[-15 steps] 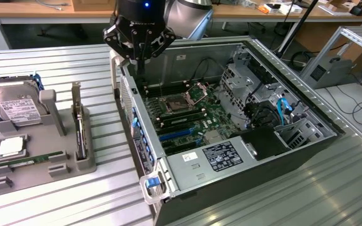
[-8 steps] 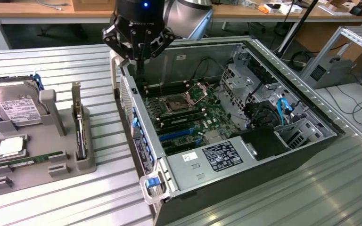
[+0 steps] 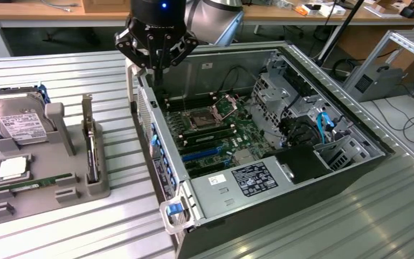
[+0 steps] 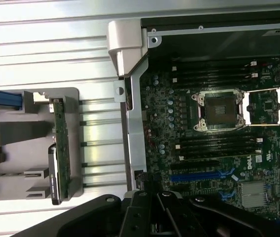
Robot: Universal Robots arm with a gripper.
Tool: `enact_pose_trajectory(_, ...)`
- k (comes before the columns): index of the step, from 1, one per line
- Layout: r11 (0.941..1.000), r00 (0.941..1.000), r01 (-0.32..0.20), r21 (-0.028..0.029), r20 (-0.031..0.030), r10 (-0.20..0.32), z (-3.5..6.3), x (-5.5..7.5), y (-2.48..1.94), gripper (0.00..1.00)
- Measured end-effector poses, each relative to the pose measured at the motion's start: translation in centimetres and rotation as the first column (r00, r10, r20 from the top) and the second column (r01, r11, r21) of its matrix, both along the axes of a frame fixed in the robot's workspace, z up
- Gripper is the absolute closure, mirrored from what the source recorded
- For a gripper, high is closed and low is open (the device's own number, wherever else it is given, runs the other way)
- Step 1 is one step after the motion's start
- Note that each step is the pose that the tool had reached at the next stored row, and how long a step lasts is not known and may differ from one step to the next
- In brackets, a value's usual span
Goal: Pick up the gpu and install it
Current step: 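Reach for the gpu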
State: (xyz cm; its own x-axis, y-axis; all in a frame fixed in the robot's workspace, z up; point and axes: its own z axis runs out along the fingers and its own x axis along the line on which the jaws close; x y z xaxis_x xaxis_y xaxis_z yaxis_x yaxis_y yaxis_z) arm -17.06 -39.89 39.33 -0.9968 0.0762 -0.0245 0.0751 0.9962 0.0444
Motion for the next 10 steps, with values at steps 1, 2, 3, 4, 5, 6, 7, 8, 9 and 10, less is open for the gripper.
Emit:
enact_pose_trajectory(1,1.0000,1.0000,0.000,0.0000,0.0000,0.000,0.00,-0.02,0.00,0.89)
enact_pose_trajectory(2,1.0000,1.0000,0.000,0.0000,0.0000,0.000,0.00,-0.09,0.00,0.89)
enact_pose_trajectory(3,1.0000,1.0000,0.000,0.0000,0.0000,0.000,0.00,-0.17,0.00,0.89)
enact_pose_trajectory(4,1.0000,1.0000,0.000,0.0000,-0.0001,0.000,0.00,-0.23,0.00,0.89)
enact_pose_trajectory(5,1.0000,1.0000,0.000,-0.0001,-0.0001,0.000,0.00,-0.29,0.00,0.89)
enact_pose_trajectory(6,1.0000,1.0000,0.000,0.0000,0.0000,0.000,0.00,-0.34,0.00,0.89)
enact_pose_trajectory(7,1.0000,1.0000,0.000,0.0000,0.0000,0.000,0.00,-0.37,0.00,0.89)
enact_pose_trajectory(8,1.0000,1.0000,0.000,0.0000,0.0000,0.000,0.00,-0.46,0.00,0.89)
enact_pose_trajectory(9,1.0000,1.0000,0.000,0.0000,0.0000,0.000,0.00,-0.51,0.00,0.89)
enact_pose_trajectory(10,1.0000,1.0000,0.000,-0.0001,-0.0001,0.000,0.00,-0.54,0.00,0.89)
